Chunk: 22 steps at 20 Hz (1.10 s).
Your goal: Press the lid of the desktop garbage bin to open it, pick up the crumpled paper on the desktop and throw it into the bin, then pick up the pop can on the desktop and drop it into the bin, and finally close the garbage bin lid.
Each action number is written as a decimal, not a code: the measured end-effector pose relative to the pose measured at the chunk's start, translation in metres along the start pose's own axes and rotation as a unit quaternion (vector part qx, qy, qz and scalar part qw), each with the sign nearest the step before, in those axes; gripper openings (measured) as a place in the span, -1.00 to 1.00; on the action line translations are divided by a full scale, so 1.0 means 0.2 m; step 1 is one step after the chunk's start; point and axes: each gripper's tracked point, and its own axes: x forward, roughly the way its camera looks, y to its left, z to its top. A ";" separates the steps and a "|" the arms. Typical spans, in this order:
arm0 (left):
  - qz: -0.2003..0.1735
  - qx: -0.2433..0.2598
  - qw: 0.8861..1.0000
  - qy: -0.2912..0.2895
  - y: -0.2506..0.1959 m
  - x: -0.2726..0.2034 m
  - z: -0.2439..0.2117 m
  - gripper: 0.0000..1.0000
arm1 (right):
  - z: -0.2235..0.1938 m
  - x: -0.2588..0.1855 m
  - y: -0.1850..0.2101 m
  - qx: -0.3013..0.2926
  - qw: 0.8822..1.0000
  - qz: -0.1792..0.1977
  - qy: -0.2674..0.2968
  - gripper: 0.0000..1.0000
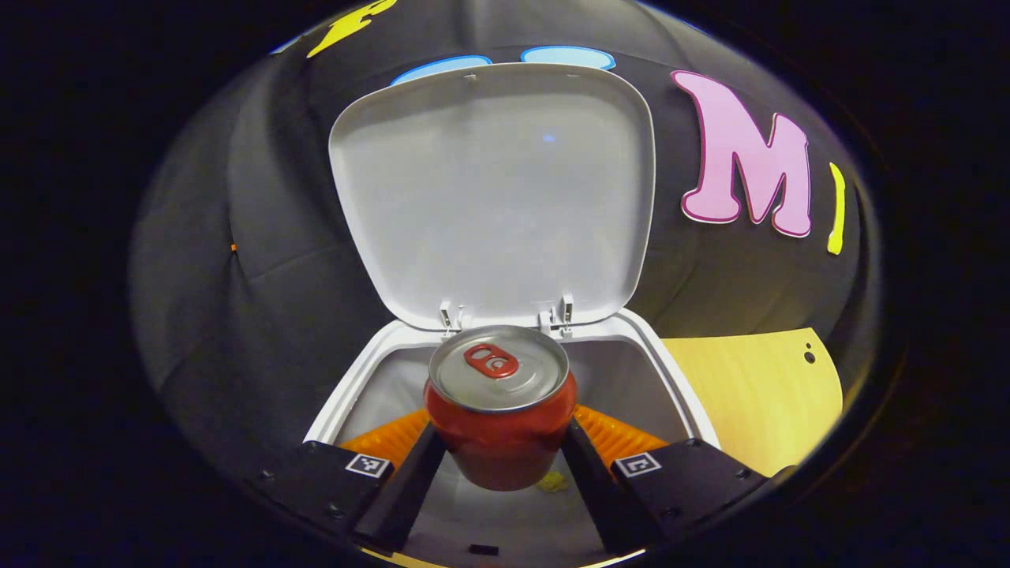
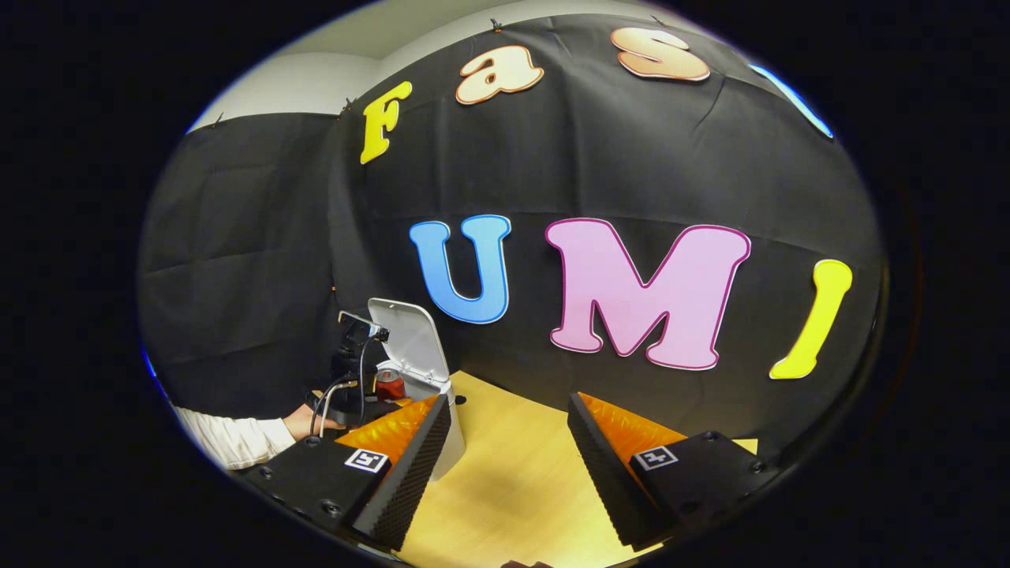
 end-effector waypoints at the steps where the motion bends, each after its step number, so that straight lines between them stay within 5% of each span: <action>1: -0.004 0.003 1.000 0.000 -0.01 -0.01 0.01 0.76 | 0.01 0.00 0.00 -0.002 1.000 -0.003 -0.003 0.92; 8: -0.013 -0.014 0.998 -0.059 0.01 -0.15 0.17 0.82 | 0.03 0.00 0.01 -0.001 1.000 -0.008 -0.012 0.92; 15: -0.037 -0.035 0.962 -0.267 0.15 -0.61 1.18 0.89 | 0.04 -0.02 -0.03 0.005 1.000 -0.013 -0.021 0.92; 18: -0.031 -0.014 0.966 -0.256 0.22 -0.49 1.42 0.90 | 0.06 -0.09 -0.07 0.006 0.999 -0.024 -0.036 0.92; 22: -0.036 0.006 0.988 -0.150 0.17 -0.18 1.30 0.91 | 0.02 -0.18 -0.12 -0.006 0.998 -0.041 -0.040 0.92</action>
